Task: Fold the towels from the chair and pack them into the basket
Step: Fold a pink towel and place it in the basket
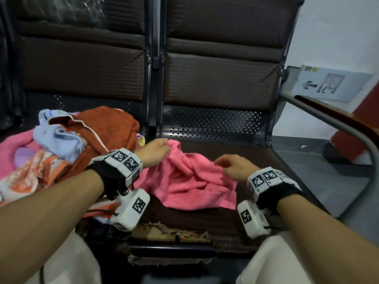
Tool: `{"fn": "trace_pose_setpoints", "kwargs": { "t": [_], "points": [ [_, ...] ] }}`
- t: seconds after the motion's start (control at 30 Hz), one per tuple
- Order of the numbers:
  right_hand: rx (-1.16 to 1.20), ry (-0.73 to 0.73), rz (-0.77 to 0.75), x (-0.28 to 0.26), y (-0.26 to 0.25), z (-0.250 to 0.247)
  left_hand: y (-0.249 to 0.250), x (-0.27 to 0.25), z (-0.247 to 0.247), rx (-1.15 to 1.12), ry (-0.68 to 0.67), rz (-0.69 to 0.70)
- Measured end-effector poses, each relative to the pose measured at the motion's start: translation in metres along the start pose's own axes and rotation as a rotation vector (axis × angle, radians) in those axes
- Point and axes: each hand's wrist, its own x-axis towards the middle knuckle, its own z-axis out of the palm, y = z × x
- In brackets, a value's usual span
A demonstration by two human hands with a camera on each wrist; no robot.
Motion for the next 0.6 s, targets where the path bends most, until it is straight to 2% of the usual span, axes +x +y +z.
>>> {"fn": "trace_pose_setpoints", "kwargs": {
  "t": [0.07, 0.17, 0.27, 0.37, 0.47, 0.53, 0.6],
  "points": [
    [-0.094, -0.083, 0.005, 0.004, -0.001, 0.004, -0.003, 0.002, -0.002, -0.01, 0.002, 0.001],
    [-0.179, -0.149, 0.001, 0.01, -0.001, 0.01, -0.008, 0.002, -0.005, 0.061, -0.124, -0.047],
    [-0.224, -0.134, -0.014, 0.013, -0.004, 0.01, -0.015, 0.003, -0.009, 0.215, -0.175, -0.045],
    [-0.181, 0.081, -0.052, 0.011, -0.016, 0.0, -0.02, 0.002, -0.015, 0.338, -0.186, -0.043],
    [-0.044, 0.485, -0.147, 0.003, -0.032, -0.018, -0.02, -0.004, -0.02, 0.382, -0.206, -0.031],
    [0.036, 0.707, -0.272, -0.007, -0.042, -0.029, -0.02, -0.005, -0.022, 0.448, -0.209, -0.073],
    [0.069, 0.754, -0.36, -0.017, -0.05, -0.033, -0.019, -0.004, -0.02, 0.438, -0.159, -0.083]
  ]
}}
